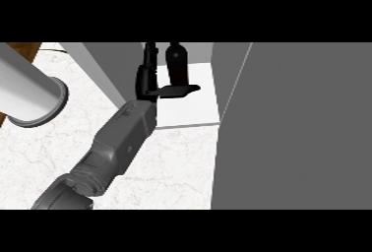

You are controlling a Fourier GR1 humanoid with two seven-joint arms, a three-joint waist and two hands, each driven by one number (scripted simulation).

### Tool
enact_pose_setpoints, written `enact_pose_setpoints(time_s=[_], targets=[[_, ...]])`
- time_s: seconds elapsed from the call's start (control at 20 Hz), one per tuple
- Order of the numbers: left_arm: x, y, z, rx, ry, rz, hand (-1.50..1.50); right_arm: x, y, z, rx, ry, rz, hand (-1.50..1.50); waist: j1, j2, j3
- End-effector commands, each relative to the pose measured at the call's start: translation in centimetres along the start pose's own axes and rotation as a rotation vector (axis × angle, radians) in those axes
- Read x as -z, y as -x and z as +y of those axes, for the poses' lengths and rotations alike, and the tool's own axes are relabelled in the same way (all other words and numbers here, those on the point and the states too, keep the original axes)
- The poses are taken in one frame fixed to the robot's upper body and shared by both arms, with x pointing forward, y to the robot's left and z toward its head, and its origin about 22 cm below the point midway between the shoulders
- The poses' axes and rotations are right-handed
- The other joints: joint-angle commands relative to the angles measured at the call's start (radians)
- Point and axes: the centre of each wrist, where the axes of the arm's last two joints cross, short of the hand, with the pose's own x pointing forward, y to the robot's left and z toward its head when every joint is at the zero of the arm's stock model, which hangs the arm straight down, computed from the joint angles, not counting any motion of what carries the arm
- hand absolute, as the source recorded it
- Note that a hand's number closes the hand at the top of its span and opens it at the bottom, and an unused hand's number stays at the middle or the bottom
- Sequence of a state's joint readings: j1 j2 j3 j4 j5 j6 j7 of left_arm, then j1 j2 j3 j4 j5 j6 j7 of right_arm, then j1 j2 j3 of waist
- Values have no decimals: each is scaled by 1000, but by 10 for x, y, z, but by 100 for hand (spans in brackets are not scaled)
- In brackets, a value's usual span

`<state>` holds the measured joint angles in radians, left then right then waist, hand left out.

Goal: Pick up the wine, place it into the cabinet and close the cabinet

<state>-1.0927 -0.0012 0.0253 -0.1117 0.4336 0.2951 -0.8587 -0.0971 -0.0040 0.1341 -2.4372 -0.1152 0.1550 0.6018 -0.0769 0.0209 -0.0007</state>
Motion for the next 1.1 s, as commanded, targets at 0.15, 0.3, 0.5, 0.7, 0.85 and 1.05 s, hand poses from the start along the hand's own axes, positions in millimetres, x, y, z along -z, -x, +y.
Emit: enact_pose_setpoints(time_s=[0.15,0.3,0.5,0.7,0.85,1.05], targets=[[-18,18,15,-85,-60,13,-150,-5,-13,11,23,9,-23,-150,23,-11,-1],[-22,20,15,-97,-66,57,-150,-4,-4,-3,24,-19,-16,-150,4,-10,0],[-25,20,13,-117,-53,69,-150,-11,-3,-2,29,-14,13,-150,1,-17,0],[-35,21,9,-118,-36,48,-150,-9,-11,4,23,13,-2,-150,19,-23,0],[-50,20,1,-139,-1,80,-150,-18,-7,-2,2,40,16,-150,41,-25,1],[-74,4,-27,-129,13,65,-150,-19,-20,-2,5,50,-19,-150,54,-29,1]])
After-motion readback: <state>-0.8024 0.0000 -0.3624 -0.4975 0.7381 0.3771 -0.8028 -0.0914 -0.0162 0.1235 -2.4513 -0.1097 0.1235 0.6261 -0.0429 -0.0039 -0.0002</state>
